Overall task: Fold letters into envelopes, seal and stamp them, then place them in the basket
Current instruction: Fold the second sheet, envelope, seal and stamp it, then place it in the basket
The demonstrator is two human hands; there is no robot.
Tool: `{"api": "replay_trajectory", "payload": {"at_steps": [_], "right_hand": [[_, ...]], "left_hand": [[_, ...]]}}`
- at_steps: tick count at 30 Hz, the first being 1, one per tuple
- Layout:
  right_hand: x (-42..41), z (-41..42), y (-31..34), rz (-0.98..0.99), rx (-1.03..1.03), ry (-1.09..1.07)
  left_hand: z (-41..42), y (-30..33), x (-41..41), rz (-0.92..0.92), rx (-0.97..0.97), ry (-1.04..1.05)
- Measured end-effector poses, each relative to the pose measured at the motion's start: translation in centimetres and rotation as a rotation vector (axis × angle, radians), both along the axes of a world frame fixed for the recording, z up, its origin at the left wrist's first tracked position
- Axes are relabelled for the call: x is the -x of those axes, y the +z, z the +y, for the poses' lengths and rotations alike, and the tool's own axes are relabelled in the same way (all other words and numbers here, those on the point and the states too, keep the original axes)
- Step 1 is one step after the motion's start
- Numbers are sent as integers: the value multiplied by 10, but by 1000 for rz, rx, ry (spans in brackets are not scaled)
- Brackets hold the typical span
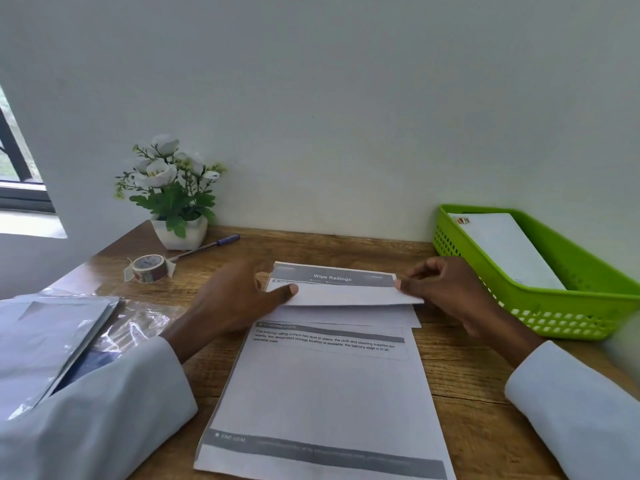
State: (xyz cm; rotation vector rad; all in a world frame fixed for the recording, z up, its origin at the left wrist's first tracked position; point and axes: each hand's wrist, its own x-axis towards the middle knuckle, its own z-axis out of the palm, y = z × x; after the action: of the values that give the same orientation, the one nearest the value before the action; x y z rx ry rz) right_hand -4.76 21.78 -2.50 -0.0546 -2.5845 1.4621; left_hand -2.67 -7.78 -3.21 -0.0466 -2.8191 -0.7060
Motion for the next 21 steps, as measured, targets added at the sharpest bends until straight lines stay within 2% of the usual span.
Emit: {"api": "replay_trajectory", "payload": {"at_steps": [6,9,13,18,21], "right_hand": [[-8,-7,23,202,37,5],[-12,-20,37,274,20,39],[-17,-58,49,276,-12,172],[-30,-137,54,234,-3,449],[-39,-193,53,224,3,608]], "left_hand": [[-5,8,3,108,-416,-47],[-9,21,2,31,-582,-88],[-21,38,-8,-87,-505,-182],[-42,56,-40,62,-344,-179],[-72,54,-65,190,-299,-89]]}}
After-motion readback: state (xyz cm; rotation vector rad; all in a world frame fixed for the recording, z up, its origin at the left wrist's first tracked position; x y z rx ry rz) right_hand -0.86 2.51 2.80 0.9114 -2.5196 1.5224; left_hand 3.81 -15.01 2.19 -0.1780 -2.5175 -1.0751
